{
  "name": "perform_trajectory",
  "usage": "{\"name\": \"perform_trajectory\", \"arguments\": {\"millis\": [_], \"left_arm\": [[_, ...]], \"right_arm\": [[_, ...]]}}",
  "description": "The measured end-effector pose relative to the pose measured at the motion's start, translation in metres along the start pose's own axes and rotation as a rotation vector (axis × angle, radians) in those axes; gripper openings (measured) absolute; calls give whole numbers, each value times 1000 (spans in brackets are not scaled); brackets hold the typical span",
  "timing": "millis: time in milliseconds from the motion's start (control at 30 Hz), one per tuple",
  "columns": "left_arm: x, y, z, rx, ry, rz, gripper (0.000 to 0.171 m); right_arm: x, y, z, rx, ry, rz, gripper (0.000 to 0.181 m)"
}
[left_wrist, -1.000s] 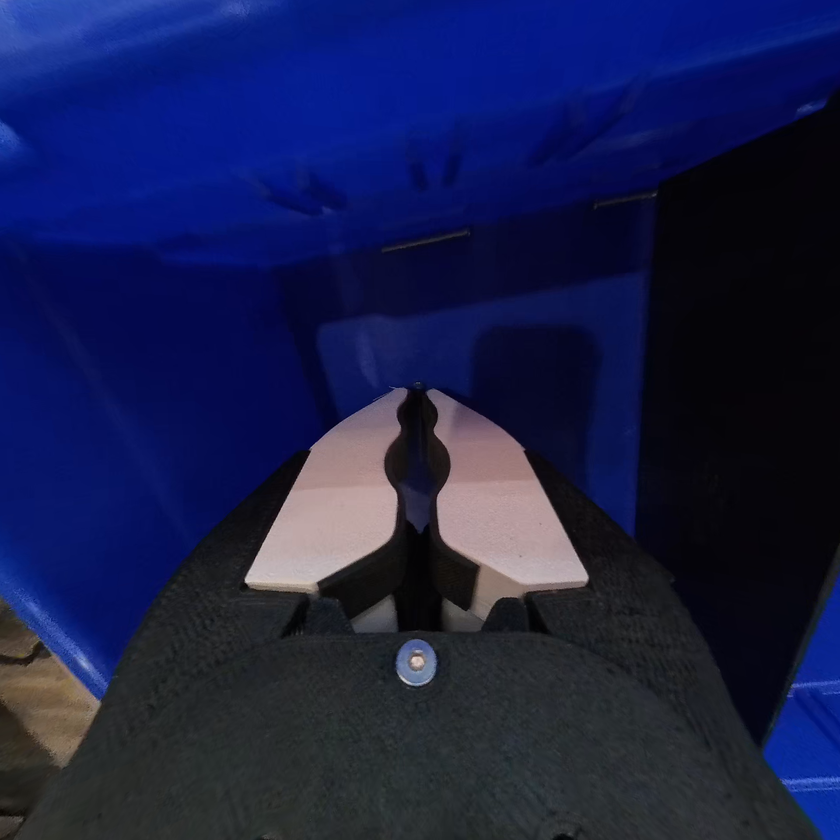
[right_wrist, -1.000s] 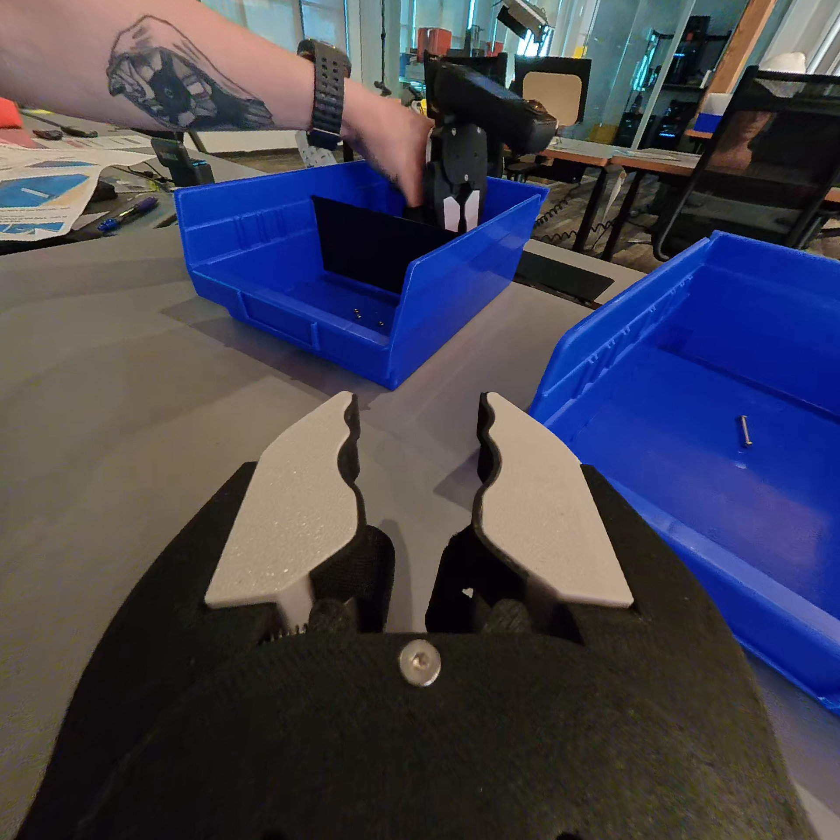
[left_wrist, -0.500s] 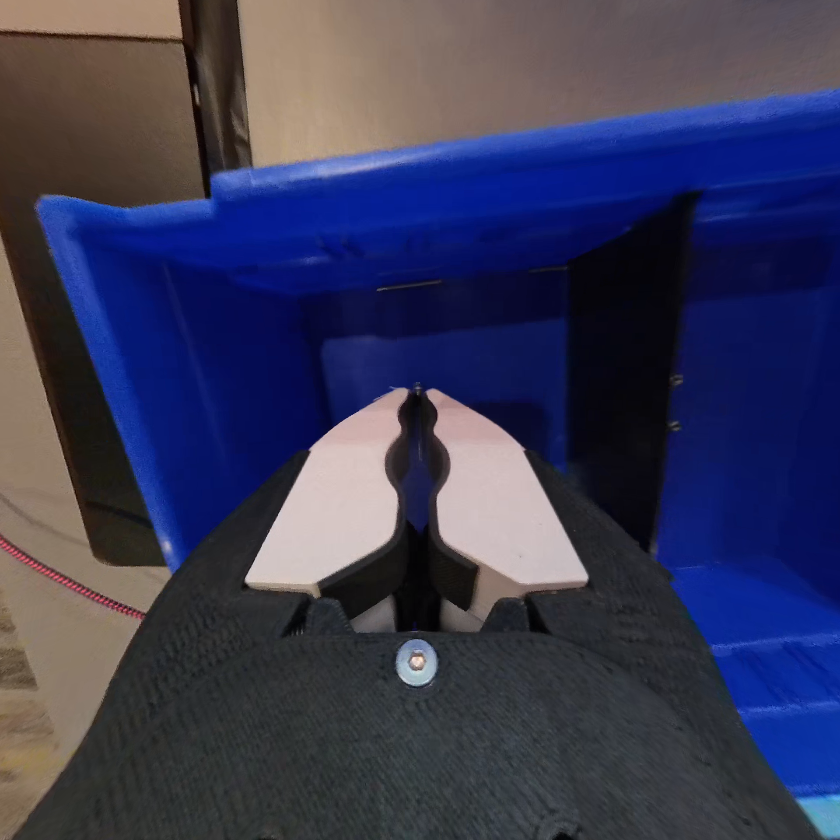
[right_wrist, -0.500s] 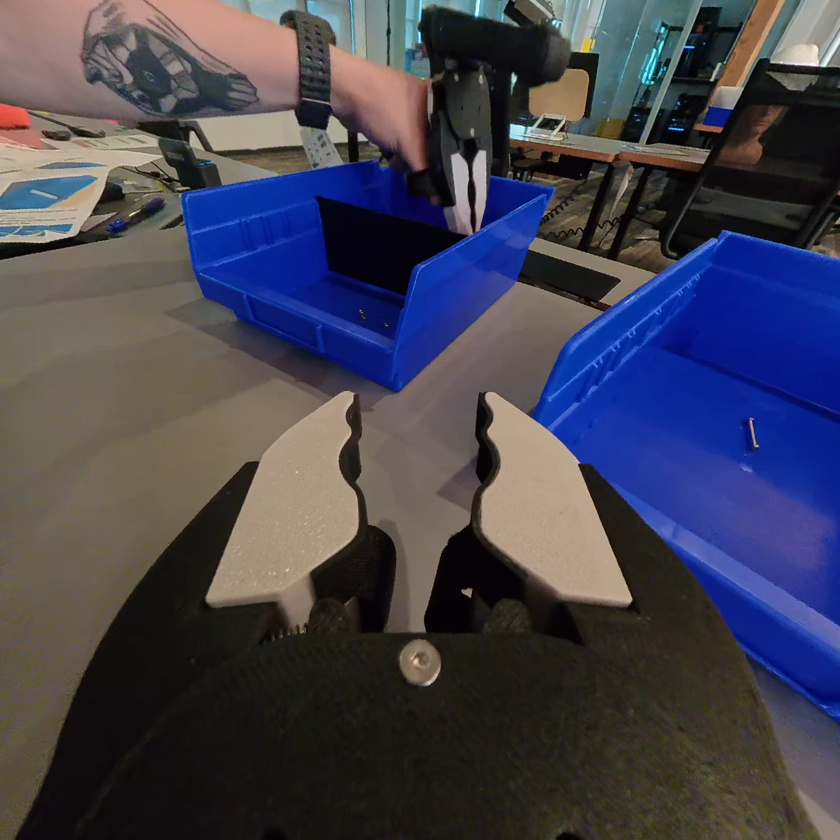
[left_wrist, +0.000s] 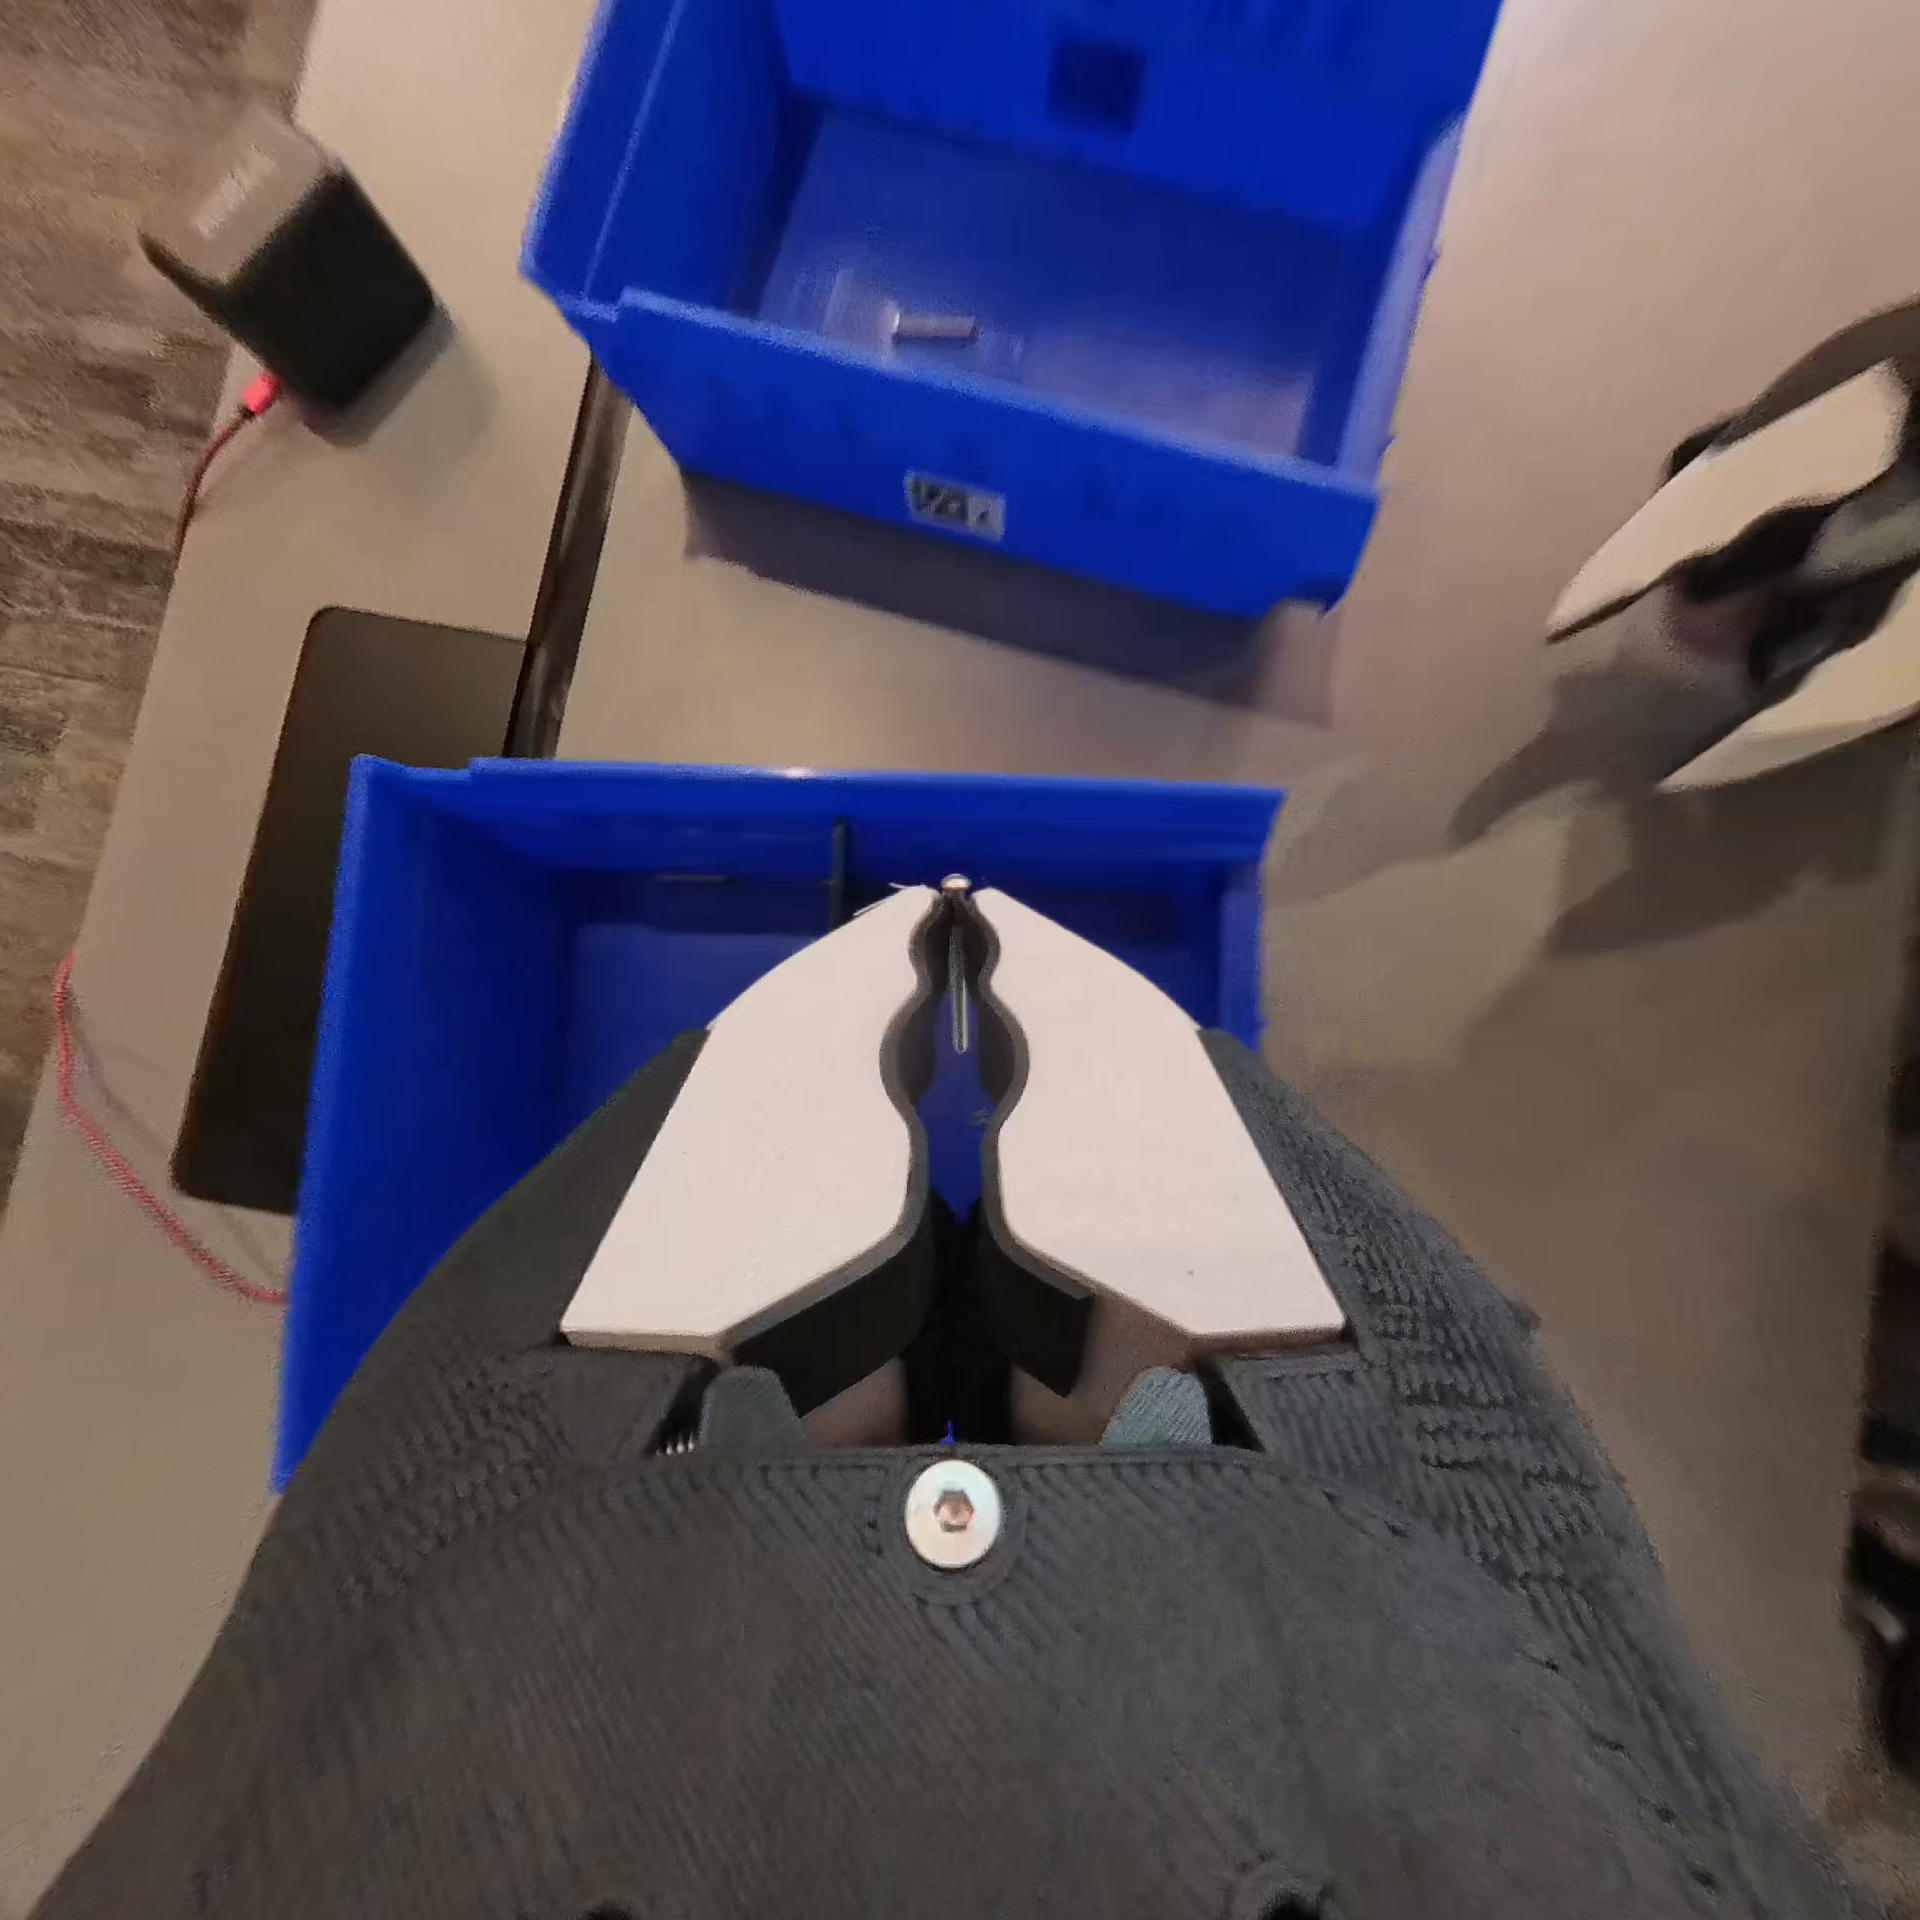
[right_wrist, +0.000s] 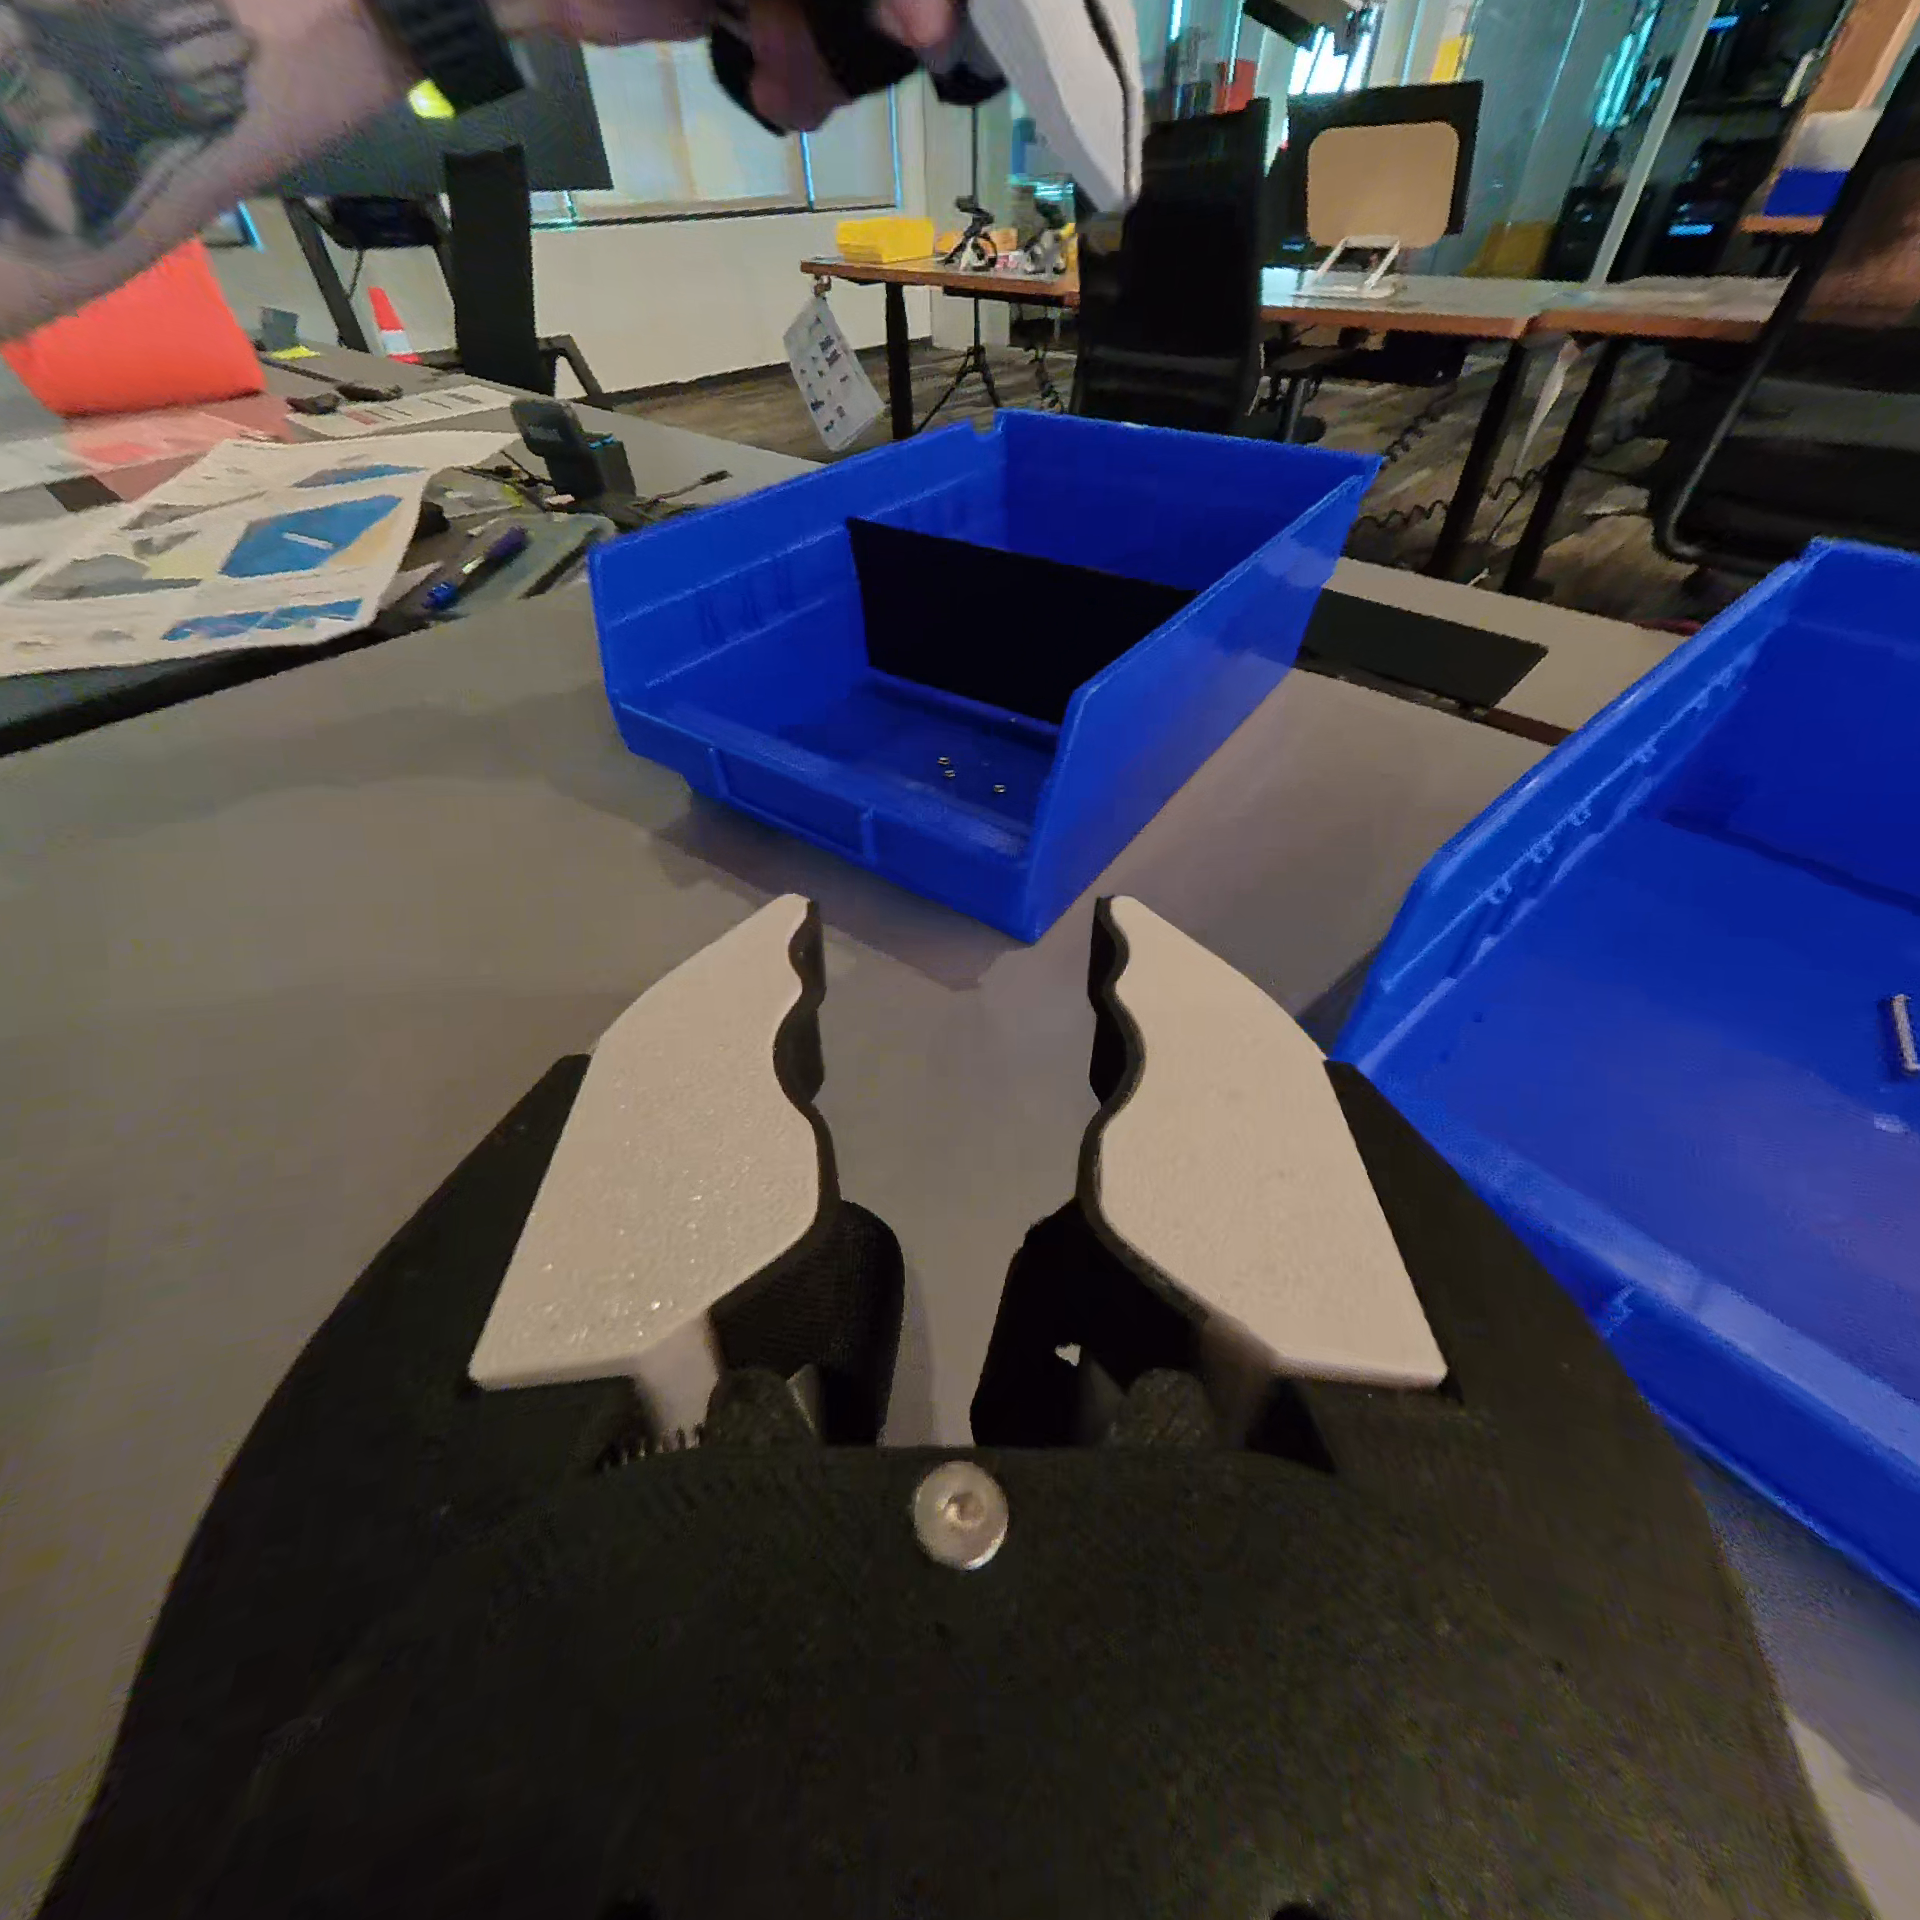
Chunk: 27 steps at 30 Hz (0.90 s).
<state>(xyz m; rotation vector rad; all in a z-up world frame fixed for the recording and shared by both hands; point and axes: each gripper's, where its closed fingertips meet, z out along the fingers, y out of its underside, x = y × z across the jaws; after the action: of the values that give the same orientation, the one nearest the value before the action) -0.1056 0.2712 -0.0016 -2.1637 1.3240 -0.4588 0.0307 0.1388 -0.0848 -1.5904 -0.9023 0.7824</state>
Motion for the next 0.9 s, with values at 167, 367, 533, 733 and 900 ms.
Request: {"name": "perform_trajectory", "arguments": {"millis": [167, 367, 533, 733, 900], "left_arm": [[72, -6, -22, 228, 27, -122, 2], [159, 7, -23, 478, 119, -247, 2], [201, 22, -16, 554, 157, -288, 2], [223, 26, -14, 607, 199, -303, 2], [230, 26, -9, 637, 234, -319, 2]], "right_arm": [[-19, -15, 1, 20, -105, 118, 50], [-61, -42, 15, 51, -376, 326, 35], [-89, -56, 18, 63, -483, 356, 34], [-113, -65, 8, 89, -590, 419, 27], [-120, -66, 4, 96, -616, 429, 21]]}}
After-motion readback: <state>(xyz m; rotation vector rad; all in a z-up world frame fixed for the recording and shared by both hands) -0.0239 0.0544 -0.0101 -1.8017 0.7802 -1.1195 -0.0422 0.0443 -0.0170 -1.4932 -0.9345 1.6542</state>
